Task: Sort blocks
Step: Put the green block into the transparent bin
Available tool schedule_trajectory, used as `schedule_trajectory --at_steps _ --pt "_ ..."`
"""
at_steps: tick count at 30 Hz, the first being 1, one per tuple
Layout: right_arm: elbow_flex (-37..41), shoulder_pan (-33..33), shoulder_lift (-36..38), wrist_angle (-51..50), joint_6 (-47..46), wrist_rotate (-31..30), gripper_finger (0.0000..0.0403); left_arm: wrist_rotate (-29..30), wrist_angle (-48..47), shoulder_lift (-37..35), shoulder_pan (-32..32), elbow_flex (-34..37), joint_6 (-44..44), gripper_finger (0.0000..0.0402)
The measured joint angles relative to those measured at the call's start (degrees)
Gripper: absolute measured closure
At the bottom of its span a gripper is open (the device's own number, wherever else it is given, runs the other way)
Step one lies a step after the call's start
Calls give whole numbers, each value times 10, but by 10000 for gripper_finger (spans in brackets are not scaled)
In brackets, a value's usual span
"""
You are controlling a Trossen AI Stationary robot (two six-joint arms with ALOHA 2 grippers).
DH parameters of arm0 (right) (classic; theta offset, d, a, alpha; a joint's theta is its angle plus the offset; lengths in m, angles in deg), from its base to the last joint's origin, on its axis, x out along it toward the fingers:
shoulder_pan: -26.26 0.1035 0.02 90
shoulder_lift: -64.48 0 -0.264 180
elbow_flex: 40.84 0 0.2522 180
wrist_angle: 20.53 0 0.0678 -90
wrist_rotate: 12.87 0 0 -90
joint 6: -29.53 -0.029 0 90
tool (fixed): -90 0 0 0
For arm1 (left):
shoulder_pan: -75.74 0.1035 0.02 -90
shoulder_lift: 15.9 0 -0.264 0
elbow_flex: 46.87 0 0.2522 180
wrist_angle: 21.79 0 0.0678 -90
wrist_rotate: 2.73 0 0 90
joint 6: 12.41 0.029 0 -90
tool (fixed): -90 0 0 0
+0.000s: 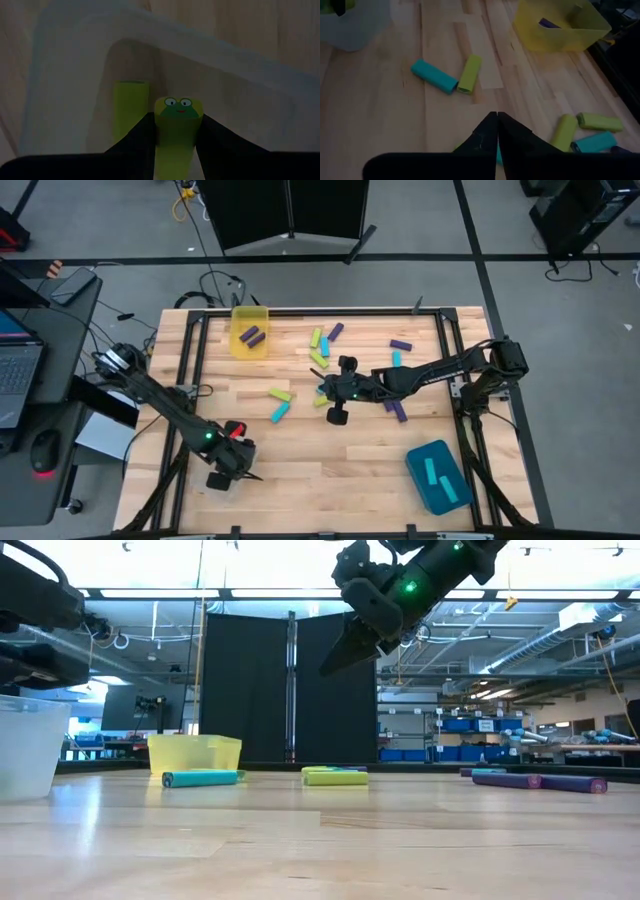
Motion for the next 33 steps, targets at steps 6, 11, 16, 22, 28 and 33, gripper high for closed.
schedule_trajectory --at_steps 6,11,16,22,28,33 --pt "0 0 0 -3 -7 9 373 -12 1 0 0 0 -13 253" --pt "0 0 0 -3 -10 9 372 -17 -4 0 0 0 -25 207" --pt "0 0 0 -3 -9 9 359 -16 -67 0 0 -17 -29 208" --pt "0 0 18 -9 -5 31 346 -11 -85 -40 2 -24 -30 278" --pt "0 0 46 -35 -3 41 355 33 -71 -127 21 -12 -55 391" --pt "0 -14 54 -70 -3 46 375 95 -25 -214 59 22 -61 395"
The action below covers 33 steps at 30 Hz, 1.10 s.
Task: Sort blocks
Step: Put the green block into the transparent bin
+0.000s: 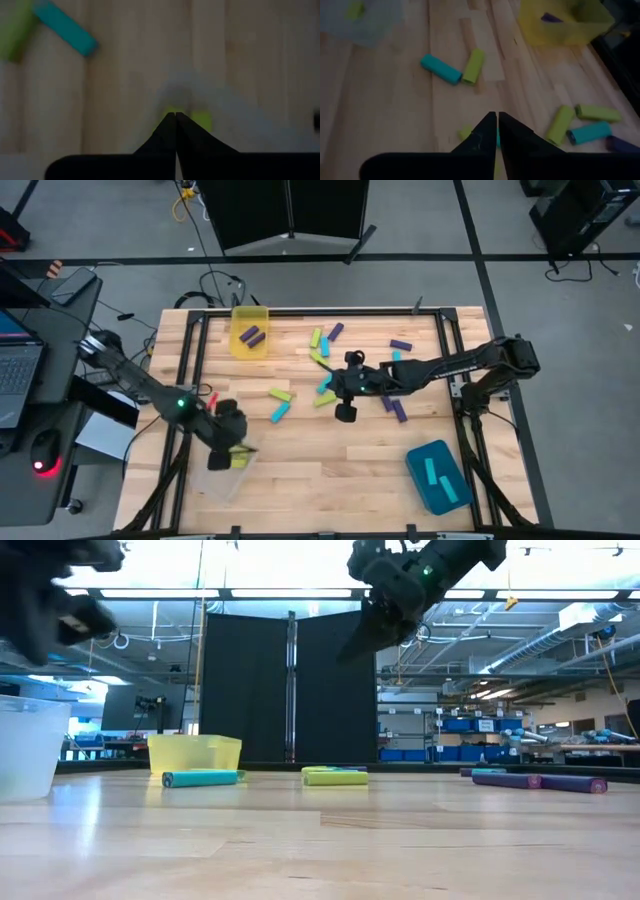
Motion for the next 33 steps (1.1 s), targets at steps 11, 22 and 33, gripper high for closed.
schedule_trajectory --at_steps 11,22,33 --pt "2 -48 0 -17 8 68 386 -38 158 -48 241 72 216 400" --pt "30 -125 -72 92 -75 129 369 -225 427 -23 472 95 376 400" --pt "7 -163 -148 126 -141 52 248 -239 788 -22 509 242 333 398"
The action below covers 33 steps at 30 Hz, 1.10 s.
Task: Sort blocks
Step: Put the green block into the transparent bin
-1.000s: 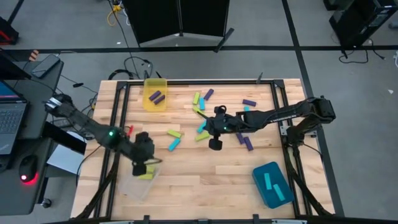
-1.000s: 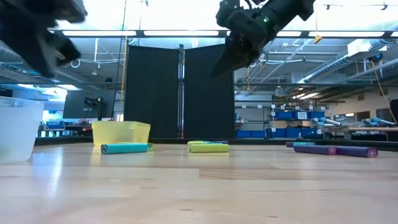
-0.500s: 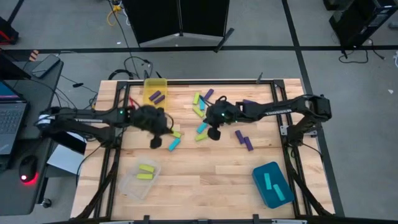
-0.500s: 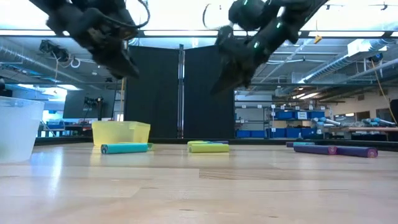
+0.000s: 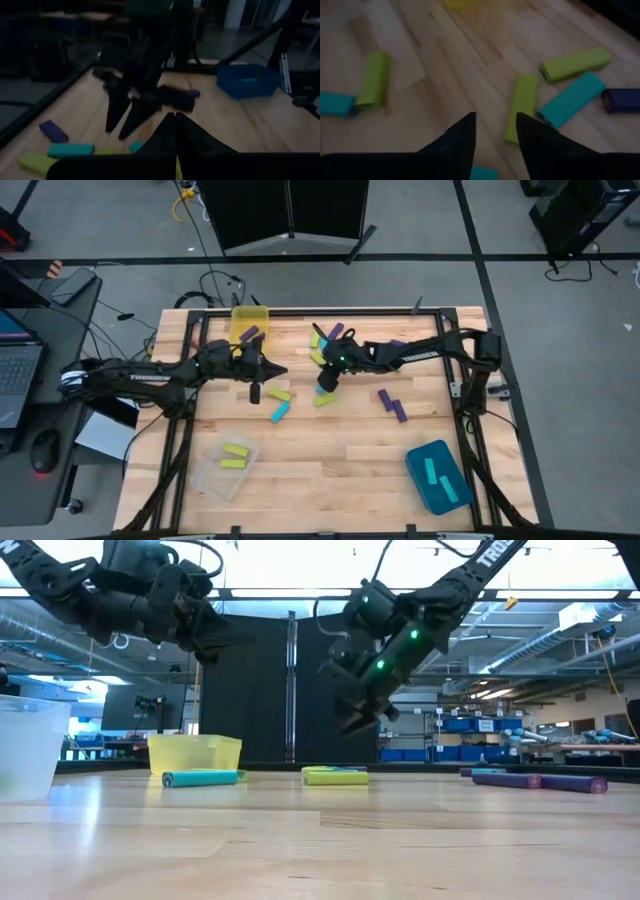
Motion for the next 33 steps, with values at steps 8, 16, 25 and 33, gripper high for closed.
schedule_trajectory --at_steps 8,16,25,33 --pt "-30 -8 -51 -16 -8 3 210 24 8 0 4 9 0 396" --pt "-34 -16 -49 -22 -14 7 205 47 21 0 4 13 -8 395" --pt "-33 -28 -53 -15 -19 17 205 69 99 0 4 55 -15 395" --pt "-33 -43 -78 -26 -17 34 205 80 99 0 4 58 -14 395"
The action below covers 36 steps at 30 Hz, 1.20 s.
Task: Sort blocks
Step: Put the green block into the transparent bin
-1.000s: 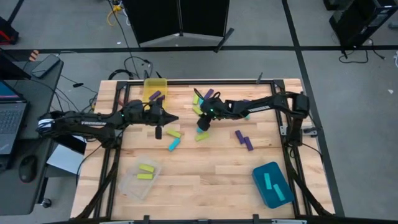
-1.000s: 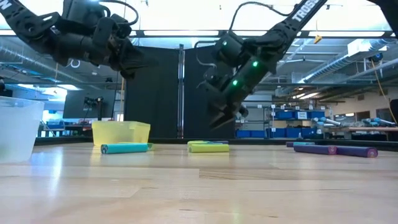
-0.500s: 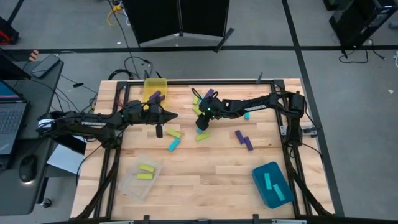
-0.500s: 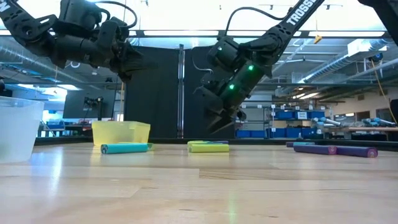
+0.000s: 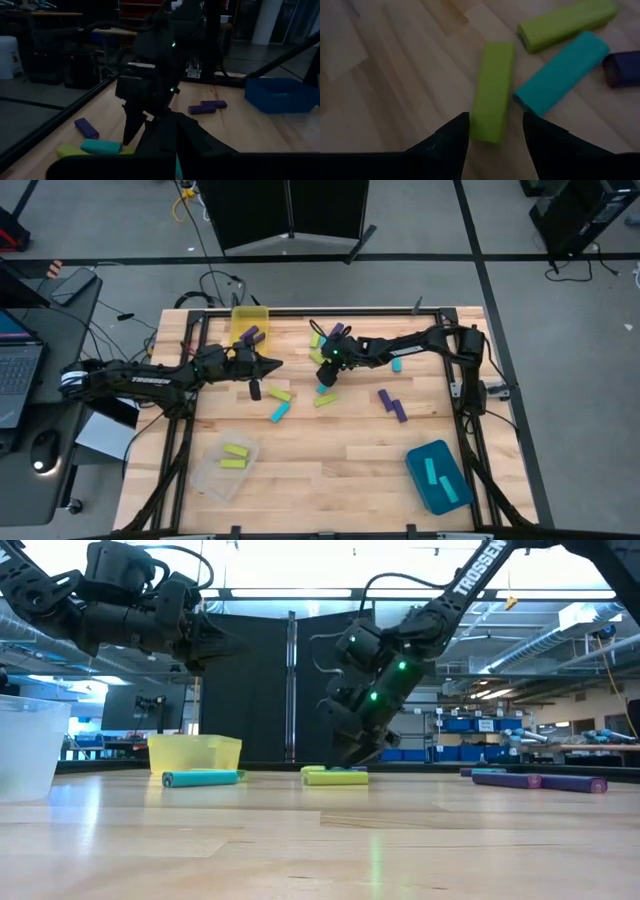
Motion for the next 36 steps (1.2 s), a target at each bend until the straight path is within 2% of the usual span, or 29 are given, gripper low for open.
schedule_trajectory --at_steps 9,12,18,25,30,36 --pt "0 0 -17 8 23 2 210 13 -6 0 1 0 13 395" --pt "0 -1 -17 11 42 0 225 12 -7 0 2 0 13 395" --pt "-1 -5 -17 0 58 17 286 12 -8 0 2 0 11 395" --pt "-1 -4 -12 -12 83 32 290 5 -10 0 2 0 -7 395" --pt "2 7 14 -33 86 42 290 4 -10 0 2 0 -55 395" --pt "1 39 70 -44 105 13 290 -2 -23 0 3 0 -214 394"
